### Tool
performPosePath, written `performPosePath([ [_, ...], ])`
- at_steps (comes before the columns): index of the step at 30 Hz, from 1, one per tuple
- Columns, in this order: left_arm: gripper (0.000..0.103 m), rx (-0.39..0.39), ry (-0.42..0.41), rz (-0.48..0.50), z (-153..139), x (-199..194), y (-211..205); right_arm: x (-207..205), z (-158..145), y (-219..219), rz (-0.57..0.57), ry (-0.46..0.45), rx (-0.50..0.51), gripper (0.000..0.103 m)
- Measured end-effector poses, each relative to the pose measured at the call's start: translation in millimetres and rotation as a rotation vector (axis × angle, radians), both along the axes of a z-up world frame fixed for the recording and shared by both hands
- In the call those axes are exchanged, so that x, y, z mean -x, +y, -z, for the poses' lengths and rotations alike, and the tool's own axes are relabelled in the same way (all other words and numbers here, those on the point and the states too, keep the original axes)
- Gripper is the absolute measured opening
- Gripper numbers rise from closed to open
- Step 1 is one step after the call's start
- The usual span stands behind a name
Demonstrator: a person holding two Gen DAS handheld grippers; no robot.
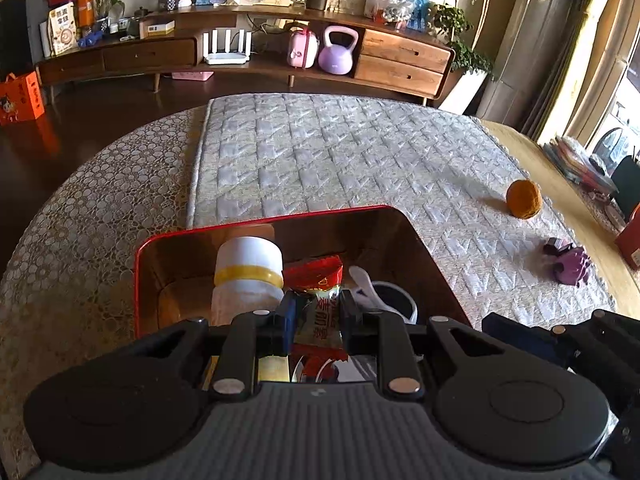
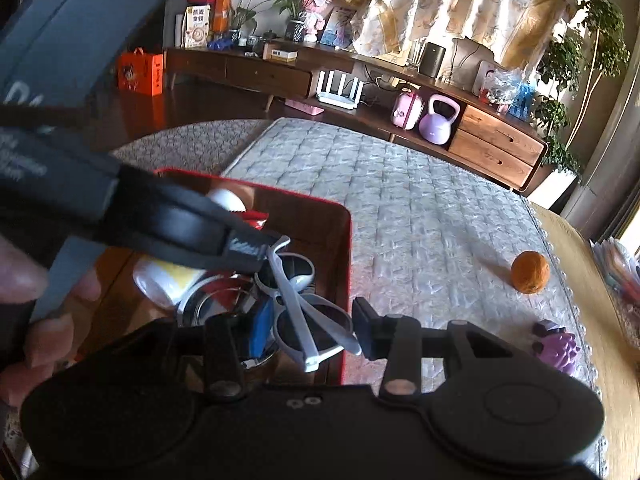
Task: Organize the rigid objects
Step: 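Carry the snack bar and sunglasses into the red box while both tools open to release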
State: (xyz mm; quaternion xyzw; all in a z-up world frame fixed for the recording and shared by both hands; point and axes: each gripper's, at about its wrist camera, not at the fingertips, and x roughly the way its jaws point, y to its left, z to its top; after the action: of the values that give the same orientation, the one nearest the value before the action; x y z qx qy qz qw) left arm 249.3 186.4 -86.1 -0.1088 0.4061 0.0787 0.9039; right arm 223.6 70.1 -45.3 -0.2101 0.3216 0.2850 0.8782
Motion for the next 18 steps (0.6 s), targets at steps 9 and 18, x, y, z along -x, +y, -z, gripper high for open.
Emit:
performPosePath([
  [9, 0.021, 0.005, 0.030, 0.016, 16, -8, -1, 4, 1, 4, -0.021, -0.017, 0.030, 0.046],
  [18, 0.021, 0.000, 0.029, 0.015, 17, -8, -1, 5, -5, -15, -0.010, 0.047, -0.051, 0.060],
])
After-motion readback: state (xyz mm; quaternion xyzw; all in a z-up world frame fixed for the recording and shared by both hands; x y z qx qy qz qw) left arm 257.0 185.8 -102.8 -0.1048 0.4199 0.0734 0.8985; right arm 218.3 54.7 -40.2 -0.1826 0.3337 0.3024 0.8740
